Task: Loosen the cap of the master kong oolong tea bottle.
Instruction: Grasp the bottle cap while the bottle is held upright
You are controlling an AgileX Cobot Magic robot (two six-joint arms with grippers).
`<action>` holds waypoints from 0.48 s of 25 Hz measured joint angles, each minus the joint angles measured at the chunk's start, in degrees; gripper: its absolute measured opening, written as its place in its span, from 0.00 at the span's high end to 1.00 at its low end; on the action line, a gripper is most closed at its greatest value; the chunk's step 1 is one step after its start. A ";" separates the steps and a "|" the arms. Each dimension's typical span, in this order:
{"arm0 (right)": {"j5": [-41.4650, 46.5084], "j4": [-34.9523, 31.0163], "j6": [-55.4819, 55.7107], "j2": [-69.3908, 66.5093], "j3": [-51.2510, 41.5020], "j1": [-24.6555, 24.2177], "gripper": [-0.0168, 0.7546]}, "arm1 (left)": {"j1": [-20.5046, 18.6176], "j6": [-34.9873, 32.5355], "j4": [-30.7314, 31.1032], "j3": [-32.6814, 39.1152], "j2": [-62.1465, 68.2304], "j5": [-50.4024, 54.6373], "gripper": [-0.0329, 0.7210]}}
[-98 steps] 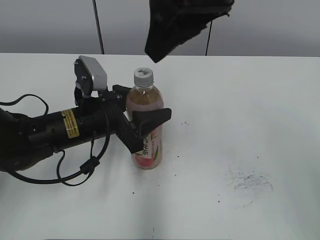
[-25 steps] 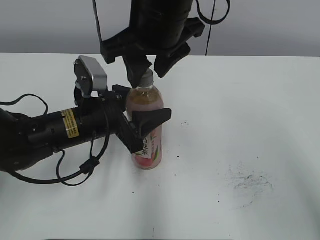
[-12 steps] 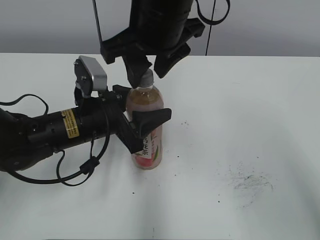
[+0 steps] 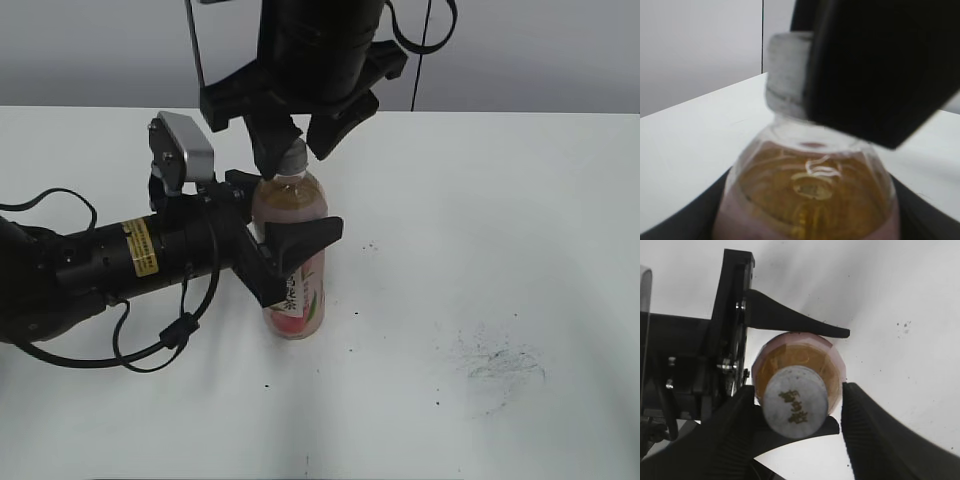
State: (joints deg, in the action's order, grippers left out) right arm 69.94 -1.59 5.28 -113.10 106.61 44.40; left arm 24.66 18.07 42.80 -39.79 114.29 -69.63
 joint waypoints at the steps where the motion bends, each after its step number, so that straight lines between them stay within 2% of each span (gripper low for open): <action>1: 0.00 0.00 0.00 0.00 0.00 0.00 0.44 | 0.00 0.00 0.00 0.00 0.00 0.00 0.37; 4: 0.00 0.00 0.00 0.00 0.00 0.00 0.46 | 0.00 0.00 0.00 0.00 0.00 0.00 0.37; 10: 0.00 -0.14 0.00 0.00 0.00 0.00 0.61 | 0.00 0.00 0.00 0.00 0.00 0.00 0.37; 12: 0.00 -0.14 0.00 0.00 0.00 0.00 0.62 | 0.00 0.00 0.04 0.00 0.00 0.00 0.37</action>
State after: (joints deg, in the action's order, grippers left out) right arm 69.94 -1.73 5.28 -113.10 106.61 44.40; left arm 24.66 18.07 42.85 -39.79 114.29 -69.63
